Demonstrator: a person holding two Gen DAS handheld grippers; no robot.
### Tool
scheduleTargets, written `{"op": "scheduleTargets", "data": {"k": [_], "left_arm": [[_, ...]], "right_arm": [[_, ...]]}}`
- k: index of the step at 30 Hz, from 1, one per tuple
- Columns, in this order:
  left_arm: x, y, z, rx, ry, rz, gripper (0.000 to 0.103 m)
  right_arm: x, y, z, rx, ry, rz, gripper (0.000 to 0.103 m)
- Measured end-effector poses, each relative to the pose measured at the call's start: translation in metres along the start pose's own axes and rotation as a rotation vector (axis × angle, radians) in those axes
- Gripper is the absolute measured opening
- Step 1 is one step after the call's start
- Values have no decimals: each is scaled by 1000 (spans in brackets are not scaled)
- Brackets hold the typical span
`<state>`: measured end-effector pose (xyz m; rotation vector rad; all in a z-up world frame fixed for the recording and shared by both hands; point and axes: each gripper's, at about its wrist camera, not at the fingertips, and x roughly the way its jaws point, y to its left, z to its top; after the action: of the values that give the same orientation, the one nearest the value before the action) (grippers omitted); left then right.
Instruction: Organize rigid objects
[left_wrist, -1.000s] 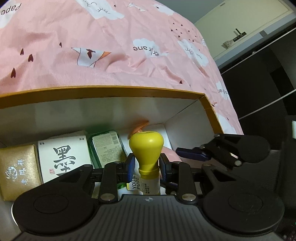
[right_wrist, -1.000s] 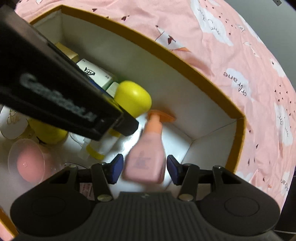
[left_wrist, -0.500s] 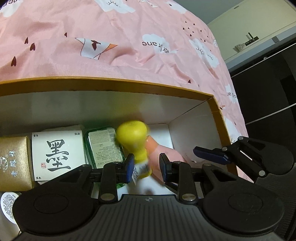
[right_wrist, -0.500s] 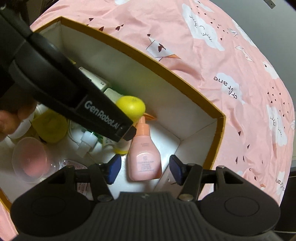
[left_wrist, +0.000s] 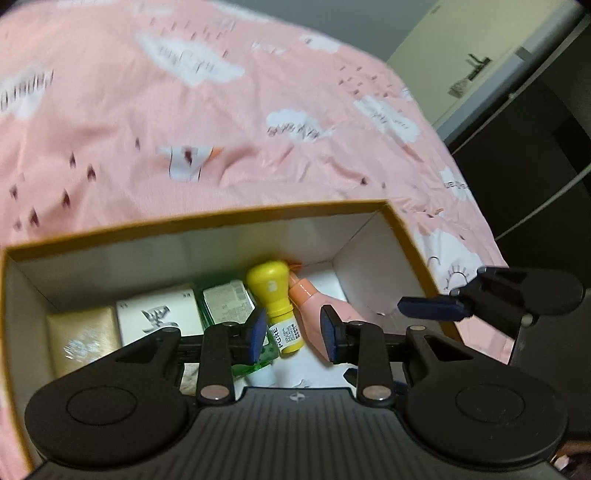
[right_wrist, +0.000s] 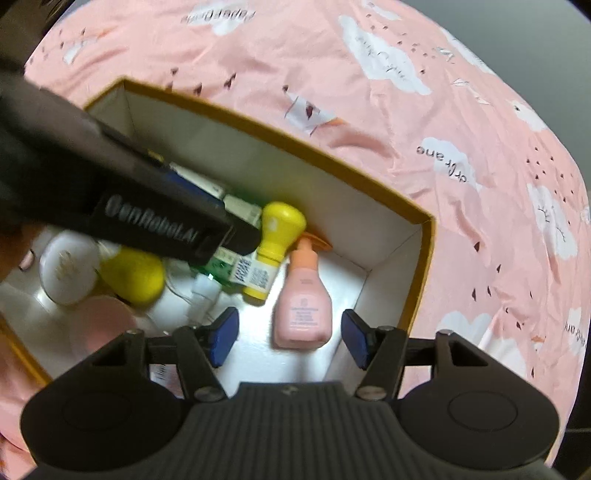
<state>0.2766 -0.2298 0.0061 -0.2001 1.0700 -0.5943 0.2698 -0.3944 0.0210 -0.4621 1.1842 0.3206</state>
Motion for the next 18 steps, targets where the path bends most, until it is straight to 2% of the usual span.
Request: {"op": "scheduleTargets", "data": {"k": [5, 7, 9, 10, 12, 17, 18], "left_arm": [[-53, -18, -13, 144, -157, 56, 46], [-77, -24, -20, 194, -228, 82, 48], [-98, -29, -27, 229, -288, 108, 51], [-110, -30, -33, 244, -323, 123, 54], [-130, -31, -45, 280, -395, 149, 61], [-170, -25, -74, 315, -534, 222, 88], [-178, -23, -80, 312, -556, 244, 90]], "right_arm": [[-43, 6, -5, 117, -124, 11, 73], [-60, 14, -10, 156, -174, -2, 73], [-76, 22, -15, 186, -231, -19, 79], [-83, 26, -17, 199, -259, -29, 84], [-101, 34, -25, 232, -317, -43, 87], [-137, 55, -44, 305, -441, -71, 96], [-142, 60, -49, 316, -464, -87, 97]]}}
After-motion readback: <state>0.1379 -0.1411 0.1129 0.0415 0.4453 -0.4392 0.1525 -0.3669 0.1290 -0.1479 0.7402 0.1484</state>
